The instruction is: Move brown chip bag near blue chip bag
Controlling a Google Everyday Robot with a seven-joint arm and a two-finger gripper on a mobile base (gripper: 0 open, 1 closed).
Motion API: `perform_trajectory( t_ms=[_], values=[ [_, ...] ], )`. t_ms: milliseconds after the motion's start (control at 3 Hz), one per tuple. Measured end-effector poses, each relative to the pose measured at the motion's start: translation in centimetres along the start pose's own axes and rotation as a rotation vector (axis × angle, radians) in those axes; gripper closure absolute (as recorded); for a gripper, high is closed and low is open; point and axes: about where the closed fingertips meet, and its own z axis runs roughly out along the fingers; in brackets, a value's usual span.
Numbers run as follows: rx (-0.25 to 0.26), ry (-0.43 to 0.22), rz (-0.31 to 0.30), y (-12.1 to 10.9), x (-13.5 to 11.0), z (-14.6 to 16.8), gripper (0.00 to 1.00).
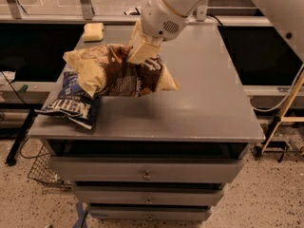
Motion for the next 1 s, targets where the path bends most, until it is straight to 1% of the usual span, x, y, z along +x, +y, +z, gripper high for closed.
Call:
perform_trajectory(
  t_ms=[333,667,1000],
  values=[
    [0.045,0.003,0.040,-2.5,0.0,1.7,1.00],
    [0.071,-0.001,0.105,-4.6,0.8,4.4,1.00],
    [0.049,-0.023,0.141,-5.6,0.6,7.3,0.85]
  ],
)
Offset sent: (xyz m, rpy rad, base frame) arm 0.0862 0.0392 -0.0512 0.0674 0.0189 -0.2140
